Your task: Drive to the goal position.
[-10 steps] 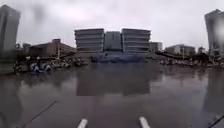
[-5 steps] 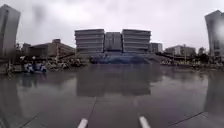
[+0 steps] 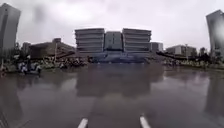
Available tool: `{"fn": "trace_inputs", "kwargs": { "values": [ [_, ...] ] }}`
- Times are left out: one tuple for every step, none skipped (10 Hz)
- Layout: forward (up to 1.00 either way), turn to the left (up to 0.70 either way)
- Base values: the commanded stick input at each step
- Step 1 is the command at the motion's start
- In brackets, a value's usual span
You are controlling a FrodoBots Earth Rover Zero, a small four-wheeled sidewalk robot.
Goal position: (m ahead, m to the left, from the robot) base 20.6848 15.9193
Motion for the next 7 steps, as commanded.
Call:
{"fn": "trace_inputs", "kwargs": {
  "values": [
    [0.26,0.0],
    [0.39,0.0],
    [0.52,0.0],
    [0.66,0.0],
    [0.79,0.0],
    [0.92,0.0],
    [1.0,0.0]
  ]
}}
